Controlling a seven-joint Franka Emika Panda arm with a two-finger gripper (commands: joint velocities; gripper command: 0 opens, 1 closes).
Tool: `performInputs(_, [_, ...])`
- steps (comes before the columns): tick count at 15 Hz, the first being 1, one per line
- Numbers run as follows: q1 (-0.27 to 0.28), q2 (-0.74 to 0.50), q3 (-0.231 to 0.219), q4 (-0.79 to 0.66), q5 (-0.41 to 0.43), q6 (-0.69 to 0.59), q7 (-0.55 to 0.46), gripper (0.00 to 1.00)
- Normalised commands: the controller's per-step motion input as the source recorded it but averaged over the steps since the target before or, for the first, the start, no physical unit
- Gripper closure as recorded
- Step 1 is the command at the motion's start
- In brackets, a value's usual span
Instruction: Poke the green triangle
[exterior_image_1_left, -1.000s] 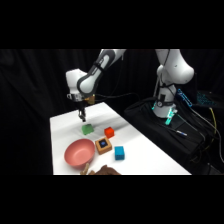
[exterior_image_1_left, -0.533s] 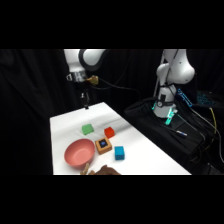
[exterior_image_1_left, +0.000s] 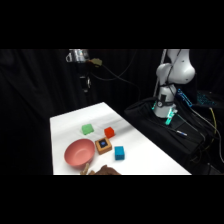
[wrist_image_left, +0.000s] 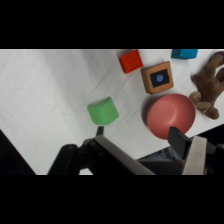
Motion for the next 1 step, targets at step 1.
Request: performInputs(1, [0.094, -0.19, -0.052, -0.04, -0.131, -0.09, 0.12, 0.00])
